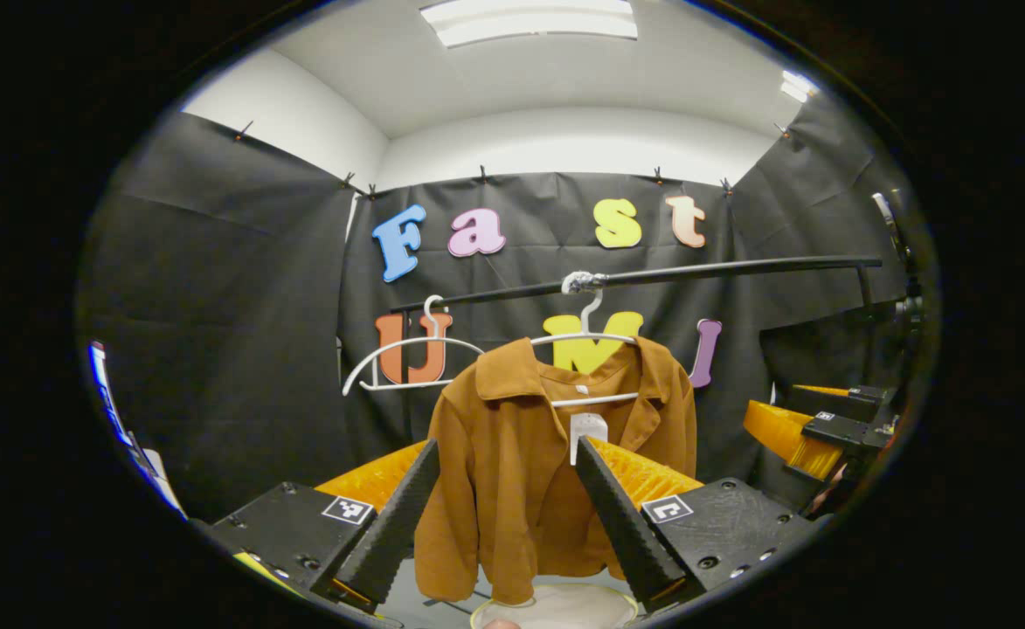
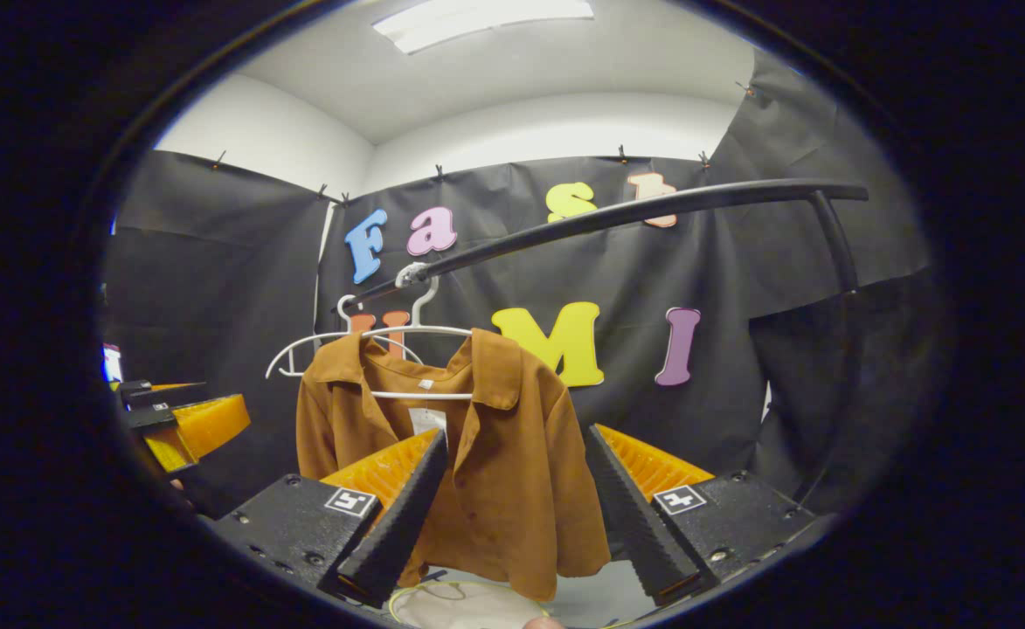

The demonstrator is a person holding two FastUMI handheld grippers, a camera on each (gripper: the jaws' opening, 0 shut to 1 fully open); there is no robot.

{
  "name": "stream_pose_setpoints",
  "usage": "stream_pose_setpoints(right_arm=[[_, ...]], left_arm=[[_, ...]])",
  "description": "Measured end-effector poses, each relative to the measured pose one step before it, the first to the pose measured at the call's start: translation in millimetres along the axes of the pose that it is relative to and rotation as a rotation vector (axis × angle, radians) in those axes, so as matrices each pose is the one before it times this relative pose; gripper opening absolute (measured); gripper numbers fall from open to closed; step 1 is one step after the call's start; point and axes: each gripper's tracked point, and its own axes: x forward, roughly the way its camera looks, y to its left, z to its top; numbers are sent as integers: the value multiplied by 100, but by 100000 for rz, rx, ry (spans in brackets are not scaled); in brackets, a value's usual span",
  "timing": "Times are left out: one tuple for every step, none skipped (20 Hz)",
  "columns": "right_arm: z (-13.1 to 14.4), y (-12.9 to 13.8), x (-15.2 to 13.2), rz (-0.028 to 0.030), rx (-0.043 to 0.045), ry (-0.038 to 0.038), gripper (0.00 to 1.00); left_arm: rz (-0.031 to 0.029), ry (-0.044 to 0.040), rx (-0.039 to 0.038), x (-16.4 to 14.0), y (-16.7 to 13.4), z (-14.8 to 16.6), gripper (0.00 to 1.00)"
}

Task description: Grasp the clothes on the hanger with both hands and then place them into the laundry hamper below.

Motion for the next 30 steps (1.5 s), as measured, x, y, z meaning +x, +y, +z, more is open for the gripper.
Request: stream_pose_setpoints(right_arm=[[-236,10,20,-1935,-53,325,99],[-400,68,-96,-1532,-50,593,99],[-280,111,37,-1496,-48,576,100],[-308,54,-69,-1568,-89,569,99],[-247,84,55,-1371,27,325,98],[-270,20,80,-1648,-156,602,99],[-272,28,112,-1435,-250,537,99],[-328,26,149,-1677,-282,522,100],[-230,-11,151,-1229,-113,580,99],[-318,151,214,-746,23,906,100],[-340,150,196,92,365,1120,99],[-468,314,275,850,494,1240,99],[-433,390,476,1439,371,1250,100],[-507,354,557,1851,235,1240,99],[-378,273,741,2022,339,1050,100],[-414,180,666,1947,556,1002,99],[-254,105,719,1633,1025,1217,99],[-252,215,799,1894,1426,711,99],[-195,198,780,1785,1464,806,100],[-238,224,864,1933,1326,855,100],[-196,107,820,1814,1094,1001,100],[-94,122,832,1619,751,1020,100],[-37,44,759,1318,656,787,100],[65,66,626,1381,505,399,100],[99,155,593,1510,195,156,99],[197,176,645,1461,-132,-104,99],[179,85,628,1184,-64,-95,98],[273,87,654,1085,511,-173,97],[215,89,652,830,992,-34,97],[223,111,728,660,1058,232,99]], left_arm=[[-2067,984,209,438,-64,-346,100],[-1346,459,103,503,123,-282,100],[-1347,243,-132,402,109,-273,100],[-1334,326,-471,325,-22,-254,100],[-1628,495,-815,353,100,-364,100],[-1415,445,-799,317,117,-316,100],[-1349,744,-802,223,72,-225,100],[-1672,666,-741,324,95,-257,100],[-1145,990,-424,279,111,-293,100],[-523,718,-342,179,208,-299,100],[-383,714,-316,41,-68,-142,100],[-102,597,-473,-10,-62,-153,100],[-8,125,-495,153,-78,-149,100],[495,494,-440,399,-25,-491,100],[882,355,-338,431,-30,-454,100],[1508,671,-405,751,-83,-331,100],[1108,561,-698,464,-246,-257,100],[711,277,-544,413,-327,-132,100],[527,-83,-194,515,-256,-86,100],[474,-14,210,515,-226,-51,100],[906,596,229,608,-160,-101,100],[666,348,15,524,-74,-94,100],[501,609,-770,608,-234,-100,100],[261,632,-1407,657,-235,-145,100],[346,448,-1202,579,-96,82,100],[809,230,-1106,605,34,149,100],[403,-73,-861,643,-14,249,100],[715,-64,-896,718,-12,248,100],[567,150,-1113,814,-4,24,96],[811,624,-1688,723,25,121,96]])
